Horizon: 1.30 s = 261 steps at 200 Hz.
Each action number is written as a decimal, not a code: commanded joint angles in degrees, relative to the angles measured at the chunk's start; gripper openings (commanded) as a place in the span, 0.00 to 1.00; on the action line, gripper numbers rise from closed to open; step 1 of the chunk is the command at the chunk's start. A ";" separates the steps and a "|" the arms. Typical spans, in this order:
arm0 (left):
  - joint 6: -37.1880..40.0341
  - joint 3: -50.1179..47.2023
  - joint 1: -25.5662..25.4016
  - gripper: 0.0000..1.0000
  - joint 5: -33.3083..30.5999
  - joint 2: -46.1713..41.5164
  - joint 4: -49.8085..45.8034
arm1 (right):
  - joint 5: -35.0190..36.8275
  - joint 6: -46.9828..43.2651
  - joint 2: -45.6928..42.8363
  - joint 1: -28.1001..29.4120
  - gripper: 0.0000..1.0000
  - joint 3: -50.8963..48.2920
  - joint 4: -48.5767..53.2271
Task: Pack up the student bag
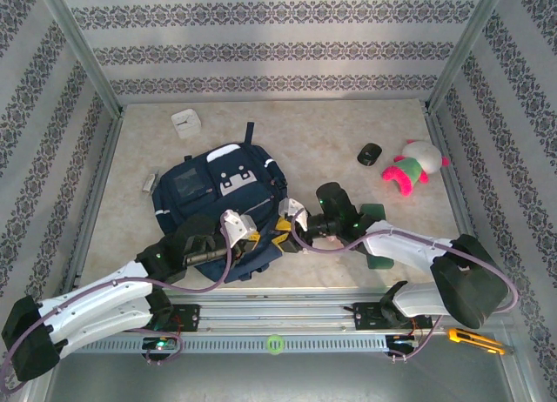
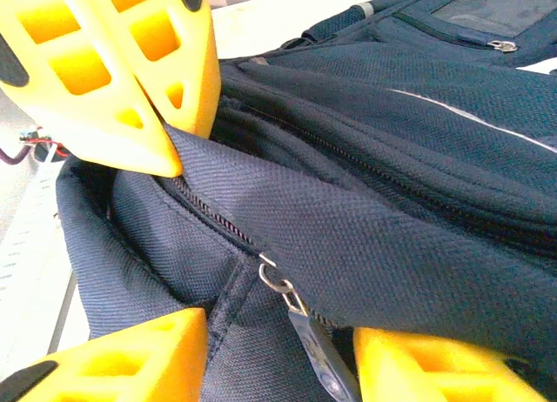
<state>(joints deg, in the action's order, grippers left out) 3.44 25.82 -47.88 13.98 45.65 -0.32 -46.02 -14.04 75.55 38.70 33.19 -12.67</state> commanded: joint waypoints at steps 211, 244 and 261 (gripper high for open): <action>8.24 6.80 2.00 0.11 -1.34 -2.90 -13.73 | 8.23 6.24 -3.09 -5.23 0.00 0.54 4.85; 4.80 11.39 1.91 0.63 -3.12 5.12 -13.90 | 8.23 6.88 -2.69 -2.18 0.00 0.56 3.74; 1.23 12.24 1.91 0.77 -7.29 9.91 -10.78 | 8.44 7.26 -2.50 -1.69 0.00 0.38 3.09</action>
<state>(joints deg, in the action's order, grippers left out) 8.80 35.81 -46.74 11.27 50.76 -13.06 -37.26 -7.97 73.12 36.16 33.56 -6.17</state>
